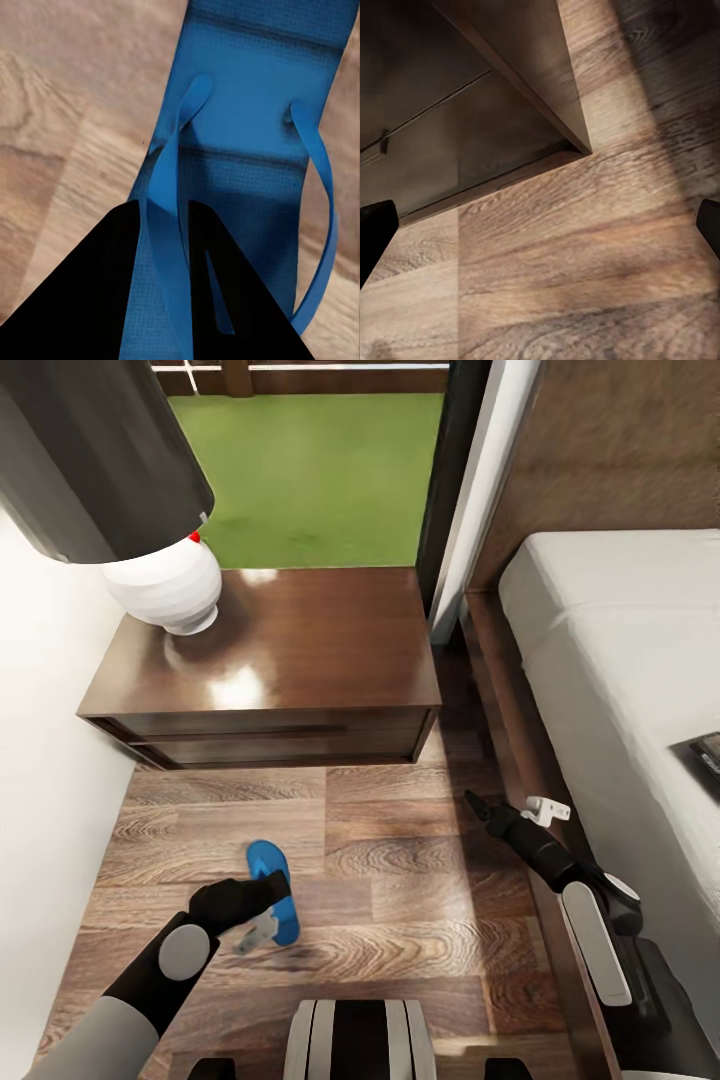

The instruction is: In the bedroom, move the book from the bed onto either nightstand, and place the two sandals side by side next to the bed.

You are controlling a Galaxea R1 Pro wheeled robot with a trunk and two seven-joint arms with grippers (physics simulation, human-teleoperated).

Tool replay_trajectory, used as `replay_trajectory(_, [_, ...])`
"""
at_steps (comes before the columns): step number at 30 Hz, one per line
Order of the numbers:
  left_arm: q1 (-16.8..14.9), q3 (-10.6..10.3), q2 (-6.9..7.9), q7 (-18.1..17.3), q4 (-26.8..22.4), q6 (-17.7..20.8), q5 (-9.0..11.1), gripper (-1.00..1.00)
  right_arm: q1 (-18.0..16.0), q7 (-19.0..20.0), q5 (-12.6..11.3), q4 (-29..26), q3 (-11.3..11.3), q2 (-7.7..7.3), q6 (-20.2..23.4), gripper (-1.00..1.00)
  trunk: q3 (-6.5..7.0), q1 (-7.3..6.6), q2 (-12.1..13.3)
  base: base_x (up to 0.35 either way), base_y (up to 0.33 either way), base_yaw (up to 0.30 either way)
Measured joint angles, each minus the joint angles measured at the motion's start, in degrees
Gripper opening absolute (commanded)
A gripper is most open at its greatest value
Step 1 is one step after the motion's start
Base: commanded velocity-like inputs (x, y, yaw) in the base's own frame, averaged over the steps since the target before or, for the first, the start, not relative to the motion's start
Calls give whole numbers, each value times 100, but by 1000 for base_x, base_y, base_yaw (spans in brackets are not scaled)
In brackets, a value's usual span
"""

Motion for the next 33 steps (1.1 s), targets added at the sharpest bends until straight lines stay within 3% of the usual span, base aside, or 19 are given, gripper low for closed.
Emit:
replay_trajectory(3, [0,0,-2,-1,1,0,216,-100,0,-21,15,0,0,0,111,100,0,0,0,0,0,0])
replay_trajectory(7, [3,0,-3,2,1,-2,363,-100,0,-29,26,0,-4,2,722,100,0,0,0,0,0,0])
replay_trajectory(11, [5,-1,-12,6,1,8,527,-100,-2,-32,20,-1,-2,7,1161,100,88,-11,5,0,0,0])
replay_trajectory(12, [4,-1,-19,7,1,16,712,-100,0,-34,20,-1,-1,7,1250,100,110,-13,6,0,0,0])
replay_trajectory(16, [3,-1,-21,21,1,12,925,-100,0,-32,19,-1,-1,8,1285,100,199,-24,12,0,0,0])
replay_trajectory(18, [4,-2,-21,104,1,18,1189,-100,0,-34,19,-1,-1,8,1289,100,243,-29,15,0,0,0])
replay_trajectory(19, [4,-3,-21,197,0,22,1375,-100,-1,-35,22,-1,-1,9,1291,100,265,-31,16,0,0,0])
replay_trajectory(21, [4,-5,-21,541,12,32,2009,-100,-2,-36,24,-1,-1,9,1292,100,310,-37,18,0,0,0])
replay_trajectory(24, [6,-6,-19,1227,592,6,2623,-100,-2,-40,34,-1,-1,9,1292,100,310,-36,19,0,0,0])
replay_trajectory(26, [5,1,-11,1725,932,2,2828,-100,-2,-41,35,-1,-1,9,1293,100,332,-39,20,0,0,0])
replay_trajectory(33, [4,-3,-8,2751,1589,-10,2959,-100,1,-42,38,-1,0,19,1292,100,399,-46,24,0,0,0])
